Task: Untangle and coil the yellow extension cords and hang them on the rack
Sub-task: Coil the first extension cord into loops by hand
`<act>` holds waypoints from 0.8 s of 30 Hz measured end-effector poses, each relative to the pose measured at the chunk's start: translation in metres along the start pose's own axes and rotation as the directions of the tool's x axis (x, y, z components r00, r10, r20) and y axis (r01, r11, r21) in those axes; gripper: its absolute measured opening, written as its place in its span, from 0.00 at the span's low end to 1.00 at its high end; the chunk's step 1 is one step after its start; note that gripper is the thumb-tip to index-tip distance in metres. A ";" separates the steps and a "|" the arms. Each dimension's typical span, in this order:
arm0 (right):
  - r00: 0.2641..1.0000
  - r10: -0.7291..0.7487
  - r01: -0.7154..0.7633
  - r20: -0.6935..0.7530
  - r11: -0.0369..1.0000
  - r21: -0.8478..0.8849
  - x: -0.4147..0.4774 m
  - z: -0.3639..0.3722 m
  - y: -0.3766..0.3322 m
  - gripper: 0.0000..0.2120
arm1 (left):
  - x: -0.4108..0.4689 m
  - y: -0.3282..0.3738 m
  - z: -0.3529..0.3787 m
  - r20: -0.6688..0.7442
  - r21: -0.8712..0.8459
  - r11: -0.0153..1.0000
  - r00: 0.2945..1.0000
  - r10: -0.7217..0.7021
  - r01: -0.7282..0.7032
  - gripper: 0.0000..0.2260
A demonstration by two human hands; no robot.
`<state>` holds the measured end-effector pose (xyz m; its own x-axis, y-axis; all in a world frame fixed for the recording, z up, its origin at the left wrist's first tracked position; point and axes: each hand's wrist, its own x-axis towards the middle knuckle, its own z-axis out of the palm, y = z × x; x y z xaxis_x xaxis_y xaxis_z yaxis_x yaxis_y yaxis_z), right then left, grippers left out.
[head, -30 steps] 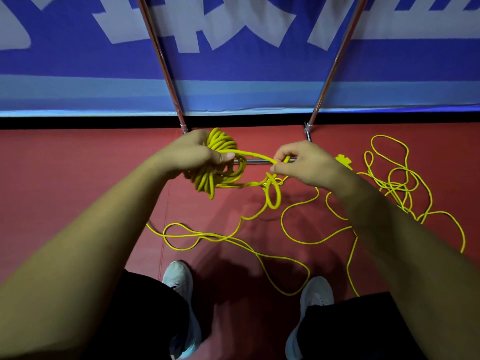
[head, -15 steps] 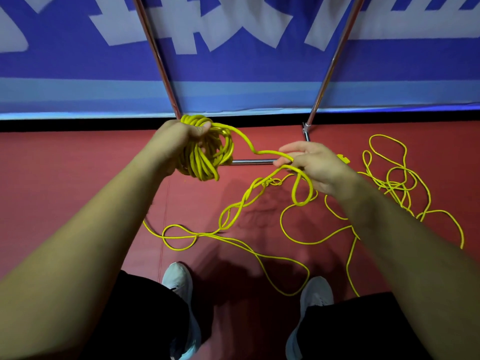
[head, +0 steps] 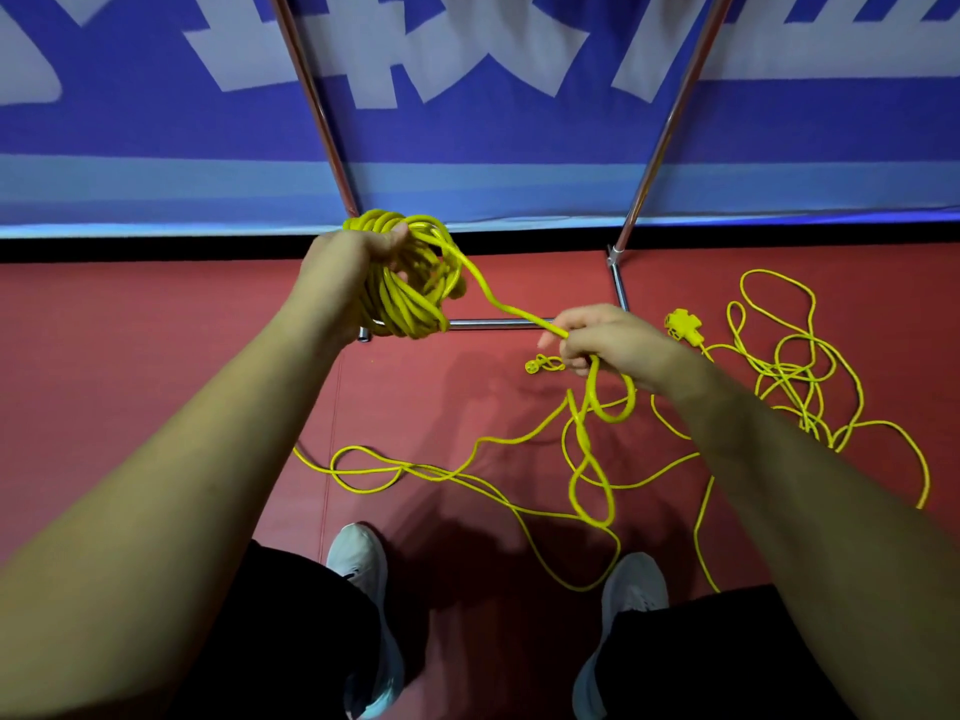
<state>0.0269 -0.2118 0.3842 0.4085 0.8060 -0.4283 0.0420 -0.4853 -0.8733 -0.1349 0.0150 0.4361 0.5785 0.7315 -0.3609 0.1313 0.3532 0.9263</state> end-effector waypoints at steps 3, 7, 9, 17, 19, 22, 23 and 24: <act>1.000 0.021 -0.018 -0.020 0.992 0.126 -0.001 -0.003 0.004 0.11 | -0.002 0.002 -0.002 -0.146 0.179 0.977 0.979 0.141 -0.114 0.06; 0.993 0.034 -0.093 0.115 0.826 0.555 -0.001 0.000 0.006 0.23 | -0.001 0.001 -0.006 -0.176 0.104 0.992 0.981 0.086 -0.069 0.06; 0.995 -0.011 -0.067 0.103 0.691 0.720 0.000 -0.003 0.006 0.26 | 0.001 -0.001 -0.008 -0.212 0.066 0.996 0.975 0.071 -0.059 0.06; 0.993 0.114 -0.067 0.007 0.532 0.844 0.008 0.009 0.015 0.37 | 0.012 -0.005 -0.023 -0.262 0.244 0.965 0.952 0.157 -0.092 0.06; 0.989 0.146 -0.061 -0.023 0.550 0.833 0.012 0.014 0.022 0.39 | 0.014 -0.008 -0.025 -0.251 0.229 0.970 0.958 0.135 -0.077 0.07; 0.986 0.162 -0.046 -0.046 0.527 0.849 0.015 0.018 0.024 0.38 | 0.013 -0.008 -0.023 -0.263 0.210 0.975 0.956 0.133 -0.078 0.07; 0.989 0.141 -0.039 -0.044 0.539 0.842 0.014 0.018 0.022 0.36 | 0.014 -0.009 -0.023 -0.271 0.204 0.976 0.954 0.131 -0.076 0.06; 0.994 0.106 -0.036 -0.027 0.554 0.832 0.012 0.020 0.019 0.36 | 0.015 -0.010 -0.023 -0.275 0.207 0.976 0.952 0.131 -0.075 0.06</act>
<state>0.0147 -0.2048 0.3579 0.4355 0.7407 -0.5116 -0.7496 -0.0163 -0.6617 -0.1465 0.0361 0.4193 0.3469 0.9035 -0.2519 0.2513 0.1692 0.9530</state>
